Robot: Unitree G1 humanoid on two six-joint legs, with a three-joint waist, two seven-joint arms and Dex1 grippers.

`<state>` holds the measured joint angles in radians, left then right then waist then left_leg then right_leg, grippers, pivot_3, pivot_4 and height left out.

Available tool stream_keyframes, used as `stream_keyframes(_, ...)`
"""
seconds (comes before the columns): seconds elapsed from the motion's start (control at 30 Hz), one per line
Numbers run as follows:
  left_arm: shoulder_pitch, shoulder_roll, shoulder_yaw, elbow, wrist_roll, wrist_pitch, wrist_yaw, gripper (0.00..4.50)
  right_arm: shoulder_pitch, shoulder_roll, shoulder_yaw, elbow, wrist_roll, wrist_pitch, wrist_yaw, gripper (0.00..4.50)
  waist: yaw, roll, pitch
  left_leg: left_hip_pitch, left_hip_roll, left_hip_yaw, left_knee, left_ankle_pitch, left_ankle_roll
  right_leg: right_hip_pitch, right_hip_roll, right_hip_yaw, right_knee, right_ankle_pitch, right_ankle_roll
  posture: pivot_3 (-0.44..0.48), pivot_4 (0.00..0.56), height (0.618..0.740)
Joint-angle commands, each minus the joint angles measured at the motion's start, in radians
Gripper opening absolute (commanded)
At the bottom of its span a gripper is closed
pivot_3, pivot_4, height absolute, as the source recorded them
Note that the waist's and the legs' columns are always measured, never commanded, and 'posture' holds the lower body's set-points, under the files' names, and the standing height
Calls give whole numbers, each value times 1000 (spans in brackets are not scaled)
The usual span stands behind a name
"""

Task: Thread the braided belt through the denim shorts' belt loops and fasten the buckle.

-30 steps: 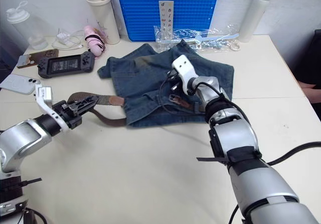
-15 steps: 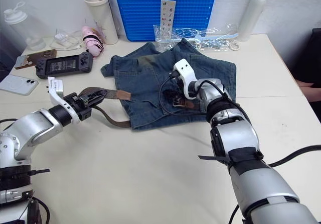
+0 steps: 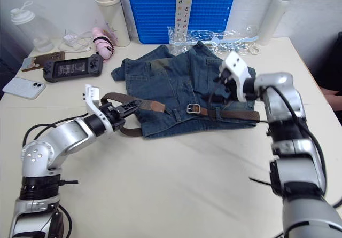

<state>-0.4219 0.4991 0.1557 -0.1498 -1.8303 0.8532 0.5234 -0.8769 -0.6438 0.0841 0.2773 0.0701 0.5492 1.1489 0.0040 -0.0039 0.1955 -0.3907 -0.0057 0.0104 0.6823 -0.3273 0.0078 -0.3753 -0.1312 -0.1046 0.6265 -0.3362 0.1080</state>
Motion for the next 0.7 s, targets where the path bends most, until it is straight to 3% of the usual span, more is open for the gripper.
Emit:
stream_keyframes(0.03, -4, -23, 1, -28, 11, -26, 21, 0, 70, -43, 9, -226, 40, -23, 35, 4415, 0, 0, 0, 0, 0, 1, 0, 0, 0, 0, 0, 0, 0, 0, 0, 0, 150, 689)
stream_keyframes(0.13, -6, -33, 1, -24, 17, -28, 29, 0, 141, -72, 31, -322, 32, -57, 39, 4415, 2, 0, 0, 1, 0, 2, 0, 1, -1, 0, 0, 0, 0, 0, 0, 0, 150, 689)
stream_keyframes(0.37, 18, -98, -38, -49, 90, -59, 150, 0, 162, -88, 36, -353, 22, -25, -20, 4415, 23, 0, 0, 2, 0, 2, 0, 2, 0, 0, 1, 0, 0, 0, 1, 0, 150, 689)
stream_keyframes(0.7, -26, -292, -77, -13, 188, -122, 261, 0, 170, -116, 34, -417, 37, 35, -48, 4415, 26, 0, 0, 1, -2, 1, 1, 3, 1, 2, 1, -2, 0, 1, 1, 0, 150, 689)
